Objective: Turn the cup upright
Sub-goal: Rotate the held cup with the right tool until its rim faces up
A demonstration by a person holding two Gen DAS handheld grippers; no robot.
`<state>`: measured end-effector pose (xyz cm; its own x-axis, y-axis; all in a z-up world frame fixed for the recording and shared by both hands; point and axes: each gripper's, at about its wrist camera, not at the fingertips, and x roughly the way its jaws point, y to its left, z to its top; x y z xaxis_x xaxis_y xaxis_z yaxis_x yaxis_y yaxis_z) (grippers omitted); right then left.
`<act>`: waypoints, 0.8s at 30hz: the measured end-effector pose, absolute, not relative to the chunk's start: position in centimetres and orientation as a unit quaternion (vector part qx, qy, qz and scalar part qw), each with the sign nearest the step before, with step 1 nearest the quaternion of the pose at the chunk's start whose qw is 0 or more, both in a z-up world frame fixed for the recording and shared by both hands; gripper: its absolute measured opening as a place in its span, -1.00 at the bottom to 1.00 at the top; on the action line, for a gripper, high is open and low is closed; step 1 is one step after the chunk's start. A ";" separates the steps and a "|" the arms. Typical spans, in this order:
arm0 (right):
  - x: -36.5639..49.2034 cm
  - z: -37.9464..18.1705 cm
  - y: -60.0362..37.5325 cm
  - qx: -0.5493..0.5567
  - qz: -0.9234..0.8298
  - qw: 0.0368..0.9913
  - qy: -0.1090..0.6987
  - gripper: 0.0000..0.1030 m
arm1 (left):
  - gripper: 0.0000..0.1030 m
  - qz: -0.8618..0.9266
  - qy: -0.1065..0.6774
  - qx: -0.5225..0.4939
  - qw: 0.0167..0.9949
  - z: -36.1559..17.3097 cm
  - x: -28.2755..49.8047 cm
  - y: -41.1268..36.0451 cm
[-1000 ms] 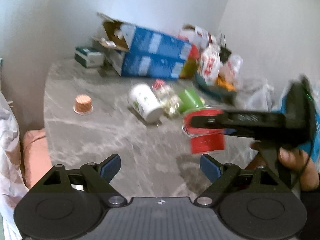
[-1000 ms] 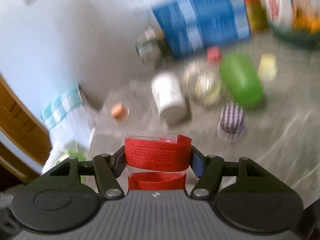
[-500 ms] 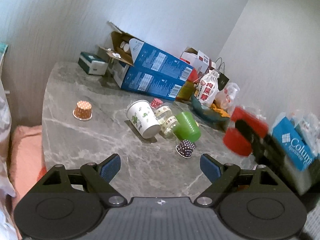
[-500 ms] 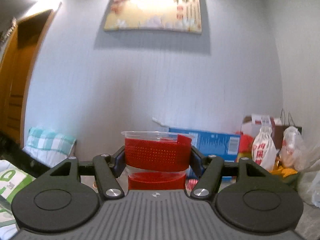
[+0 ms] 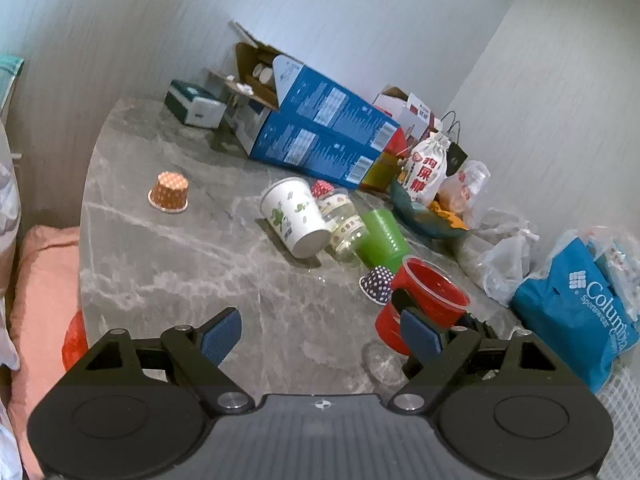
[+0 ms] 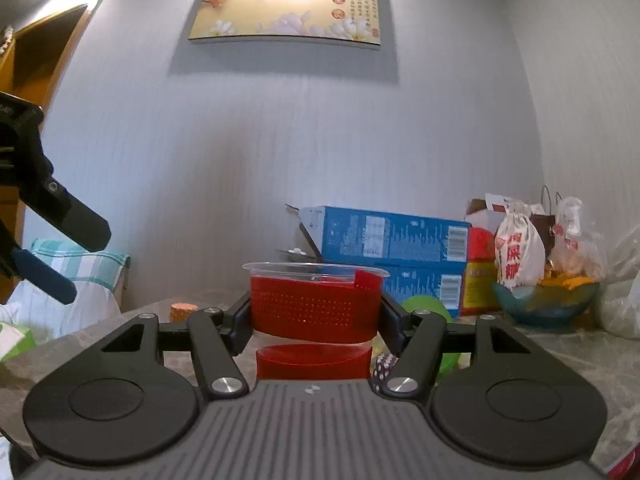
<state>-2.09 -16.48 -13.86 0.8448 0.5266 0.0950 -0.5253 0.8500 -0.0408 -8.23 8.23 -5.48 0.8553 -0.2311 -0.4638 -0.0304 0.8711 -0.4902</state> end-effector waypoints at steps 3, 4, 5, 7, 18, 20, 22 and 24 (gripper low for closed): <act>-2.3 -14.7 -16.6 0.005 0.275 0.960 -0.049 0.24 | 0.73 -0.055 0.266 -0.255 0.928 -5.8 -8.0 8.2; -2.3 -14.7 -16.6 0.009 0.275 0.960 -0.052 0.25 | 0.73 -0.056 0.267 -0.255 0.928 -5.9 -8.0 8.2; -2.8 -15.1 -16.5 0.010 0.274 0.960 -0.053 0.25 | 0.73 -0.057 0.267 -0.255 0.928 -6.0 -7.9 8.2; -2.8 -15.1 -16.2 0.010 0.273 0.961 -0.054 0.25 | 0.73 -0.058 0.265 -0.256 0.928 -6.0 -7.9 8.2; -3.2 -15.3 -15.6 -0.008 0.267 0.963 -0.044 0.26 | 0.73 -0.065 0.263 -0.263 0.926 -6.3 -7.8 8.1; -3.3 -15.7 -15.8 -0.001 0.266 0.963 -0.048 0.26 | 0.73 -0.068 0.263 -0.264 0.926 -6.3 -7.8 8.1; -3.3 -16.1 -15.9 0.002 0.264 0.963 -0.050 0.26 | 0.73 -0.069 0.261 -0.265 0.926 -6.3 -7.9 8.1; -3.1 -16.5 -16.1 0.006 0.270 0.962 -0.046 0.26 | 0.73 -0.070 0.261 -0.266 0.925 -6.4 -7.9 8.1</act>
